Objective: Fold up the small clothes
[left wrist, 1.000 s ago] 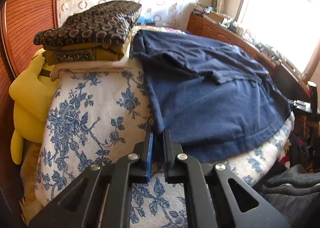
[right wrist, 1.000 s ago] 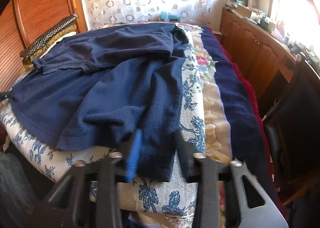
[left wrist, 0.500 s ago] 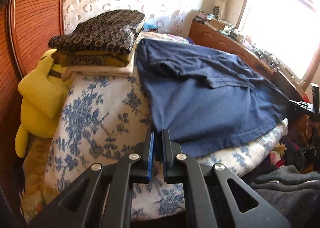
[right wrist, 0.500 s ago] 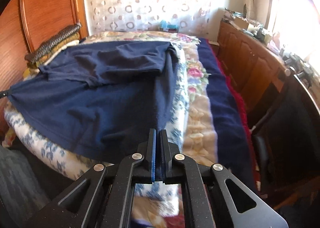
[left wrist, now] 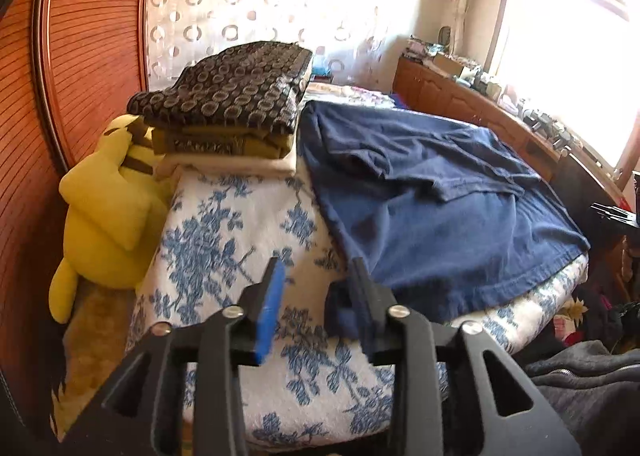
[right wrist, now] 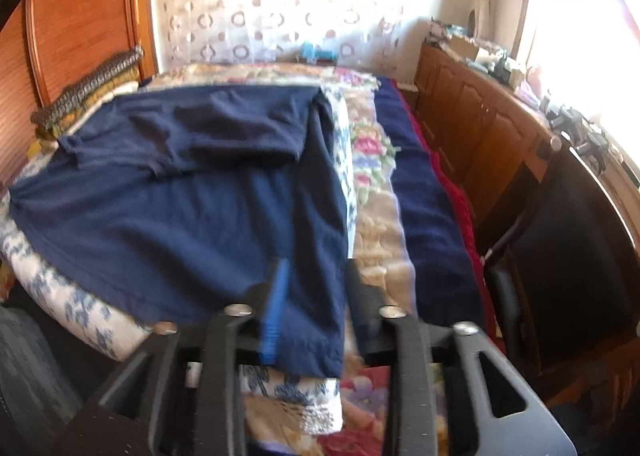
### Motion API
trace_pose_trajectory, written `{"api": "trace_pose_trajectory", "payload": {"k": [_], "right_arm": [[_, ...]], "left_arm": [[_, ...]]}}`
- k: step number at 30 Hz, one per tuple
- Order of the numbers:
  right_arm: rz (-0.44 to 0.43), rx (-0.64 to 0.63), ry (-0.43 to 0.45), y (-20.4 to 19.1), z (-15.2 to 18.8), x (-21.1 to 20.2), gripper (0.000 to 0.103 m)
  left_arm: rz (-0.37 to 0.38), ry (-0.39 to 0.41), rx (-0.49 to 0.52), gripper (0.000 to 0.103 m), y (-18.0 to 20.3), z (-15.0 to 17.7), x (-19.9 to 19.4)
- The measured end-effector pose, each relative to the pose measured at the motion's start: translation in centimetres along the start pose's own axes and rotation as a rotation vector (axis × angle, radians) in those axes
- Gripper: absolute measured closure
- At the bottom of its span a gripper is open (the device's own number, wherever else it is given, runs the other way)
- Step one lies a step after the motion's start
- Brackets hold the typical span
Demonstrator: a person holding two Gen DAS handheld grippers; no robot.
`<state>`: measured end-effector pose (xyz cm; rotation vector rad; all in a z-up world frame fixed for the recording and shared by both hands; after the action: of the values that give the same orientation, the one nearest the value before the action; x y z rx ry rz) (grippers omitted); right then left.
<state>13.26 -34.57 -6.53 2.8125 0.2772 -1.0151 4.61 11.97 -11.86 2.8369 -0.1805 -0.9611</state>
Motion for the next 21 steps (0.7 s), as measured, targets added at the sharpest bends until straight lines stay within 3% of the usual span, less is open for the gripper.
{"api": "trace_pose_trajectory", "payload": {"k": [9,14,21], "right_arm": [[-0.064,-0.01,0.064,-4.4,-3.7,3.2,0.033],[-0.132,-0.009,0.029,-7.5,-4.4,6.7,0.032],[-0.141,-0.042,-0.026,-9.4,-4.4,10.1,0.032]], "left_arm": [[0.052,-0.007,0.022,0.061,3.0,-2.5,3.2],[0.046,-0.055,0.064,0.061,4.7,-3.4,6.3],[0.012,-0.133,0.086,0.061,5.8,-3.7,10.4]]}}
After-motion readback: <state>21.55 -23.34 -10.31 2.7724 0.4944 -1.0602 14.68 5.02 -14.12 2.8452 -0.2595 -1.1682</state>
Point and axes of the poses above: each gripper's, at about its wrist camera, not at the fingertips, and x roughly the way its jaws point, y to its right, z to its underside, the point moved 8 cm from there along x, roughly the way its jaws point, and after that the axes turned 5 degrees about y, right-handed, at the moved point
